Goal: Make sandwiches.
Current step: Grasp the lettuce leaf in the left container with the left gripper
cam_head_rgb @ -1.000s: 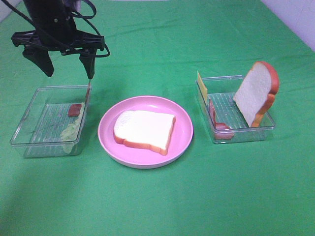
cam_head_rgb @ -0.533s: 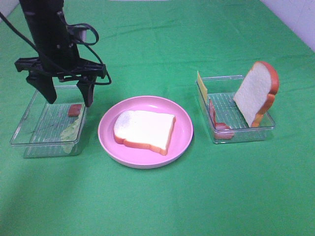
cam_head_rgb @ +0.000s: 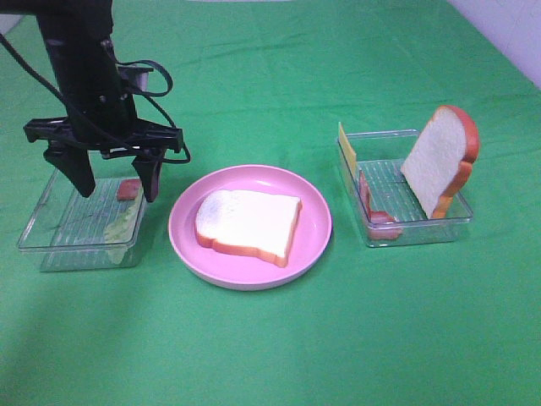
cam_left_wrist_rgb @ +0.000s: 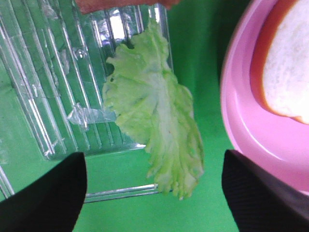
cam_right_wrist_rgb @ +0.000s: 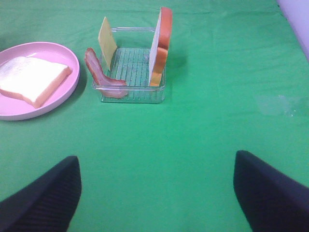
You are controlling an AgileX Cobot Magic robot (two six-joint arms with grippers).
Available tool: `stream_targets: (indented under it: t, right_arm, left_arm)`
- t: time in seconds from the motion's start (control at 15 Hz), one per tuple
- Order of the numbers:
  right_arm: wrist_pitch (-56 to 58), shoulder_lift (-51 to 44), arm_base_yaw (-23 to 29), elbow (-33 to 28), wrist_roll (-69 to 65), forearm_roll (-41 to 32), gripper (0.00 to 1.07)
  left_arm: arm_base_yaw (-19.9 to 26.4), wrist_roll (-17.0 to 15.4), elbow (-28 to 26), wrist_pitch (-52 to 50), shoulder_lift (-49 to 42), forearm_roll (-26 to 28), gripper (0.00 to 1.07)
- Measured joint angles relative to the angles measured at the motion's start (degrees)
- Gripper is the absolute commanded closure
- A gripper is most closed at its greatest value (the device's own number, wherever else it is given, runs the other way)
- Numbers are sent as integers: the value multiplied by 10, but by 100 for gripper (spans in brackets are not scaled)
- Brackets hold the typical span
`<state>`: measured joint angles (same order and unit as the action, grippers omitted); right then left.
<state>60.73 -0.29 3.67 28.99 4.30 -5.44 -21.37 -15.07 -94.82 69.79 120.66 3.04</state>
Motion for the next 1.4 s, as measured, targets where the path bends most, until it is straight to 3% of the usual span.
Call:
stream_targets:
  t: [0.27,0.93,1.07,1.27,1.4]
  right_arm:
    - [0,0,0,0,0,0,27]
    - [0,0,0,0,0,0,27]
    - [0,0,0,0,0,0,27]
    - [0,0,0,0,0,0,27]
    - [0,0,0,0,0,0,27]
  left_arm:
    - [-27,-6,0,-1,20,-1,36]
    - [-27,-23,0,-6,20,-40,62]
    - [-27,-23,0,-11,20,-41,72]
    - [-27,-23,0,-23,20,-41,98]
    - [-27,-23,0,-26,20,-41,107]
